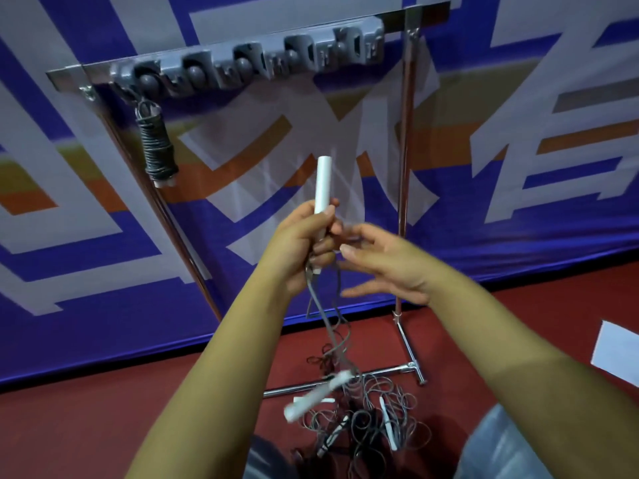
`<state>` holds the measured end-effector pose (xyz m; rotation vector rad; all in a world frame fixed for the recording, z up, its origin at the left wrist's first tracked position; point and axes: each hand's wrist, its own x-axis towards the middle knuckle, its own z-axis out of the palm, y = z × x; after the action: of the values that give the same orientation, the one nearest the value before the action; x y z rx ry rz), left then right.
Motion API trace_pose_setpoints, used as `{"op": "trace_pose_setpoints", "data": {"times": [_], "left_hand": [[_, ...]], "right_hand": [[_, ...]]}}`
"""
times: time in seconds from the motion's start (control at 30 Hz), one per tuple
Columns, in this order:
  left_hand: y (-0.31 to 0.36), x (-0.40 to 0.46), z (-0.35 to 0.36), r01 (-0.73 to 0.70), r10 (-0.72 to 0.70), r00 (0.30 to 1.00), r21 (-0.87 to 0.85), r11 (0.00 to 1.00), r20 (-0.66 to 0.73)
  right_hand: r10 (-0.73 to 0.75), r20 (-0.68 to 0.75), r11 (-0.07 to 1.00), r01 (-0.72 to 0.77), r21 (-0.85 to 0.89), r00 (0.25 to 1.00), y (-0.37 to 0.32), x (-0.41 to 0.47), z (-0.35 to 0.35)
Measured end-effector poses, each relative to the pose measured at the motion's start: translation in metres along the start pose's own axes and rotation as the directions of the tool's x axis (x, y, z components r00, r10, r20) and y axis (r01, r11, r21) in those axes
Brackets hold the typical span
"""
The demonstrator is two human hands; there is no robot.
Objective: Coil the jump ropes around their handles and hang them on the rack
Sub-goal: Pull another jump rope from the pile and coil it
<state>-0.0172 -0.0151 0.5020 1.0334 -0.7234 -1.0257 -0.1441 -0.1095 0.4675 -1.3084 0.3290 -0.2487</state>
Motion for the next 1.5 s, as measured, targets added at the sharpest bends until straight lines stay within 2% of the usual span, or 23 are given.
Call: {"op": "trace_pose_setpoints", "data": {"times": [0.1,0.17,0.2,0.23,0.27,0.3,0.37,0.43,0.47,0.53,0.6,0.63,0.7,0.77,0.87,0.93,1.07,1.17,1.23,1.27,1.33,1.43,1.5], "left_hand": [[0.002,0.006,0.007,-0.008,0.008,1.0,0.005,1.0,-0.002],[0.007,0.009,0.008,-0.044,0.043,0.999,-0.022,0.999,-0.031],[0.011,0.012,0.008,-0.07,0.069,0.996,-0.037,0.997,-0.049],[0.014,0.014,0.008,-0.101,0.098,0.993,-0.046,0.994,-0.068],[0.017,0.016,0.009,-0.132,0.128,0.988,-0.049,0.99,-0.089],[0.02,0.018,0.01,-0.16,0.154,0.982,-0.048,0.986,-0.108],[0.023,0.023,0.015,-0.191,0.183,0.975,-0.048,0.98,-0.129],[0.025,0.027,0.022,-0.196,0.19,0.973,-0.033,0.98,-0.133],[0.024,0.028,0.025,-0.195,0.19,0.973,-0.02,0.981,-0.133],[0.021,0.03,0.03,-0.197,0.196,0.971,0.006,0.98,-0.137],[0.018,0.032,0.031,-0.205,0.206,0.968,0.024,0.979,-0.145],[0.018,0.032,0.03,-0.209,0.21,0.965,0.023,0.978,-0.154],[0.018,0.033,0.027,-0.22,0.217,0.96,0.005,0.975,-0.177],[0.02,0.034,0.022,-0.23,0.226,0.954,0.002,0.973,-0.2],[0.027,0.034,0.017,-0.242,0.232,0.946,-0.017,0.97,-0.228],[0.03,0.034,0.018,-0.254,0.234,0.942,-0.056,0.966,-0.241],[0.028,0.03,0.026,-0.253,0.24,0.949,-0.038,0.967,-0.204],[0.029,0.03,0.024,-0.261,0.261,0.945,0.027,0.965,-0.198],[0.033,0.029,0.015,-0.266,0.267,0.938,0.035,0.963,-0.22],[0.036,0.029,0.008,-0.255,0.254,0.94,0.027,0.967,-0.229],[0.038,0.027,-0.008,-0.174,0.171,0.962,0.006,0.985,-0.214],[0.036,0.022,-0.03,0.051,-0.041,0.994,0.097,0.994,-0.098],[0.031,0.02,-0.036,0.146,-0.14,0.989,0.182,0.973,-0.045]], "right_hand": [[0.111,-0.045,0.994,-0.111,0.0,0.993,0.028,0.0,0.008],[0.065,-0.204,0.995,-0.079,-0.062,0.977,0.047,0.0,0.007],[-0.023,-0.371,0.988,-0.035,-0.15,0.929,0.055,0.0,0.006],[-0.131,-0.527,0.97,-0.002,-0.243,0.839,0.062,-0.001,0.005],[-0.201,-0.612,0.956,0.018,-0.292,0.765,0.069,-0.002,0.003],[-0.192,-0.633,0.958,0.004,-0.287,0.749,0.076,-0.003,0.002],[0.07,-0.529,0.978,-0.163,-0.131,0.846,0.084,-0.005,0.008],[0.396,-0.286,0.917,-0.364,0.16,0.872,0.081,-0.006,0.019],[0.453,-0.191,0.864,-0.376,0.334,0.871,0.078,-0.002,0.02],[0.447,-0.09,0.739,-0.311,0.597,0.89,0.07,0.01,0.021],[0.419,-0.037,0.648,-0.271,0.712,0.907,0.06,0.018,0.025],[0.405,-0.015,0.644,-0.273,0.715,0.914,0.057,0.02,0.029],[0.357,0.015,0.732,-0.29,0.617,0.934,0.055,0.02,0.033],[0.31,0.019,0.855,-0.287,0.432,0.951,0.059,0.015,0.039],[0.26,-0.107,0.95,-0.234,0.205,0.96,0.074,0.011,0.044],[0.194,-0.238,0.977,-0.209,-0.036,0.952,0.08,0.013,0.047],[-0.091,-0.48,0.831,-0.2,-0.52,0.872,0.077,0.033,0.045],[-0.215,-0.455,0.627,-0.235,-0.743,0.864,0.081,0.046,0.029],[-0.237,-0.362,0.58,-0.168,-0.797,0.901,0.087,0.041,0.015],[-0.223,-0.345,0.6,-0.151,-0.786,0.912,0.088,0.034,0.007],[-0.153,-0.414,0.724,-0.183,-0.665,0.897,0.085,0.023,-0.011],[-0.082,-0.58,0.935,-0.139,-0.326,0.81,0.075,0.016,-0.026],[0.017,-0.589,0.996,-0.066,-0.062,0.808,0.057,0.016,-0.024]]}}
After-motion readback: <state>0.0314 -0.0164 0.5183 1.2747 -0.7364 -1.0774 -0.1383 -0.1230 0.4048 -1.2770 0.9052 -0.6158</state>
